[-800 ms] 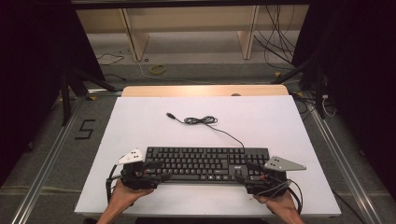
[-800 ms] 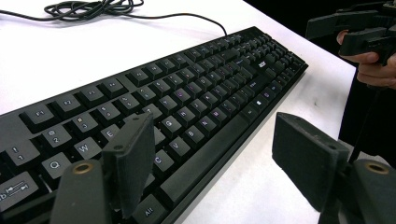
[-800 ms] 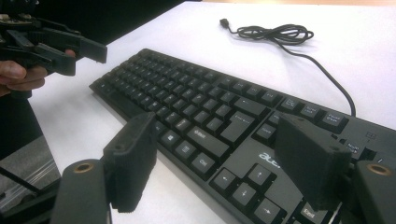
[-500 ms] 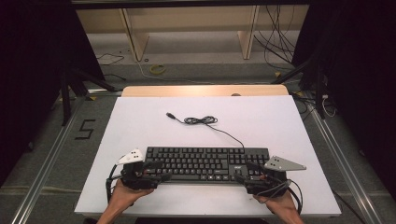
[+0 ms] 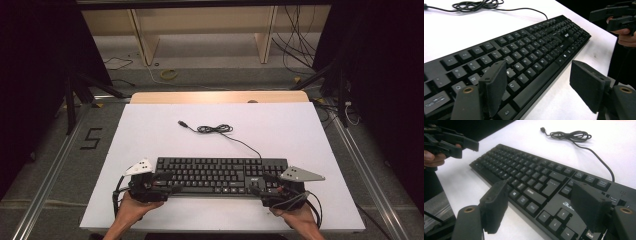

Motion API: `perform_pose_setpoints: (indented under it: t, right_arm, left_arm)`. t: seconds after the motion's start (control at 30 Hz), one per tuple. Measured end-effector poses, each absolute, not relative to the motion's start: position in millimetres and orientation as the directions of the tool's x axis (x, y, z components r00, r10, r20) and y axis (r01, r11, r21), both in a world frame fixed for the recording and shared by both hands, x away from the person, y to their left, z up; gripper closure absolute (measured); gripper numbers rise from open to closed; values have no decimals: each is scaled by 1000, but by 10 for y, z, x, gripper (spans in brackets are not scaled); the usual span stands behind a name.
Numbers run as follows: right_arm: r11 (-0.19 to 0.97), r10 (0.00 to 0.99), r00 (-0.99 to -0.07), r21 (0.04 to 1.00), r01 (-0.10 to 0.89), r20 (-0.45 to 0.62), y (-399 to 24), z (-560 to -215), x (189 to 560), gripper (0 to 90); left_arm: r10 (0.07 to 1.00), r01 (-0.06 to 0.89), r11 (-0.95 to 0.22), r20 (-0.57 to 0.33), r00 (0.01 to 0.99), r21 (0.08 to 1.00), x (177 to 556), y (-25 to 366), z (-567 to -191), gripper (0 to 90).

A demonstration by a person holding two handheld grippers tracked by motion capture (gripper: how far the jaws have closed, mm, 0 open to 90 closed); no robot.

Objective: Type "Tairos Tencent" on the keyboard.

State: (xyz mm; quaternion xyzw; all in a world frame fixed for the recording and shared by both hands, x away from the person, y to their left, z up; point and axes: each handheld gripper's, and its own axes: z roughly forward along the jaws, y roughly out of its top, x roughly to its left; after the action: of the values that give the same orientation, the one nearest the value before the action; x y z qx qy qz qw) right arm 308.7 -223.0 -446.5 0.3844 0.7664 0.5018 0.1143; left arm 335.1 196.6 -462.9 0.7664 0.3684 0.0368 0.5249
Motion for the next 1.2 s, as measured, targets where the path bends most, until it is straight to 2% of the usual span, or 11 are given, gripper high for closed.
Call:
perform_pose_setpoints:
  t: [0.37, 0.8, 1.0, 1.2]
  right_arm:
    - [271, 676, -717, 847, 458, 171, -1915, -4359, 3241, 313]
    - [296, 654, -735, 835, 464, 177, -1653, -4286, 3453, 322]
    - [314, 637, -746, 819, 480, 193, -1489, -4289, 3571, 376]
    - [342, 621, -756, 797, 498, 206, -1297, -4303, 3708, 499]
  left_arm:
    - [641, 541, -166, -327, 695, 825, 3381, 2031, -4625, 299]
    - [673, 554, -165, -317, 668, 816, 3381, 2116, -4629, 310]
    - [690, 560, -170, -308, 655, 811, 3385, 2151, -4632, 336]
    - [717, 574, -196, -283, 637, 795, 3387, 2174, -4630, 458]
